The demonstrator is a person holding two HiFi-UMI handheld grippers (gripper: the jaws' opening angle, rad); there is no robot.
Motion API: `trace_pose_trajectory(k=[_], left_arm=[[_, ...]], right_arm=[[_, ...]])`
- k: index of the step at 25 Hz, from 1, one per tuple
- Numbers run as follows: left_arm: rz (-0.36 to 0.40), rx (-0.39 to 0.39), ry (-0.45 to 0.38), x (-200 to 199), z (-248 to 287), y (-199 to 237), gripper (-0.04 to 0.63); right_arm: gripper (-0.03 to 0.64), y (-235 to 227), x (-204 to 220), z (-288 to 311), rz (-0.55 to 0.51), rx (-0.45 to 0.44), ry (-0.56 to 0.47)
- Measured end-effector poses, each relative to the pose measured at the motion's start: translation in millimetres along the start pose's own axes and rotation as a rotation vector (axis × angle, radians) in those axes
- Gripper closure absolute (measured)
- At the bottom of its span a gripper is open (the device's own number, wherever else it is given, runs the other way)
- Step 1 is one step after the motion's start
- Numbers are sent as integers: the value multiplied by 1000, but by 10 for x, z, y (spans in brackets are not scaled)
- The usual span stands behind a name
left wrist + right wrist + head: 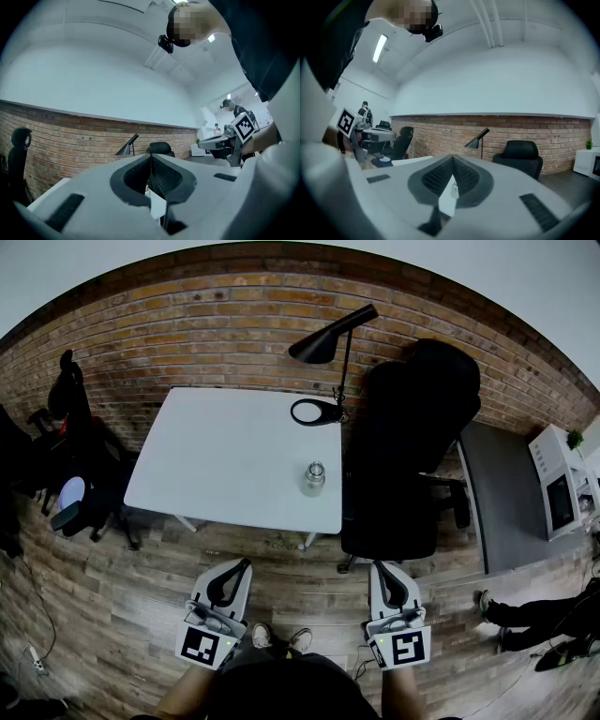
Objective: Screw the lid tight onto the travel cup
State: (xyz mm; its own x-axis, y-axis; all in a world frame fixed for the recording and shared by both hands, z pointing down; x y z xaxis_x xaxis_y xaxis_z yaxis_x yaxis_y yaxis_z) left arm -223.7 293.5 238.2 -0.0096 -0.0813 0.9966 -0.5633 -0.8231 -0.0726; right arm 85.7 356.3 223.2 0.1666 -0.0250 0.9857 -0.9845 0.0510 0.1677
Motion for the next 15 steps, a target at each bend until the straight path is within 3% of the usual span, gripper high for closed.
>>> trace_pose_trajectory(k=[9, 15], left_arm=[[-8, -27, 3, -35, -18, -110, 566], [15, -54, 13, -49, 13, -331, 566]], right_arm=[[604, -17, 13, -32, 10, -48, -5], [603, -194, 147, -68, 108, -141, -20]])
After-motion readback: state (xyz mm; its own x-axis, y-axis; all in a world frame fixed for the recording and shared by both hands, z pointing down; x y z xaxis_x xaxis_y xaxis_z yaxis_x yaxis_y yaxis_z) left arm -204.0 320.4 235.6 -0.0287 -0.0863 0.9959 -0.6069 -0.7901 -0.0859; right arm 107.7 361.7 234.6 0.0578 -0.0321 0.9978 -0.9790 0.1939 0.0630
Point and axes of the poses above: the fingertips, and each gripper's own axes: z forward along the fingers, y to its left, x out of its underside, the point moved 10 cm from there along -z, backward along the fingers, and after that the axes turned 11 degrees about x, right-handed, at the moved point
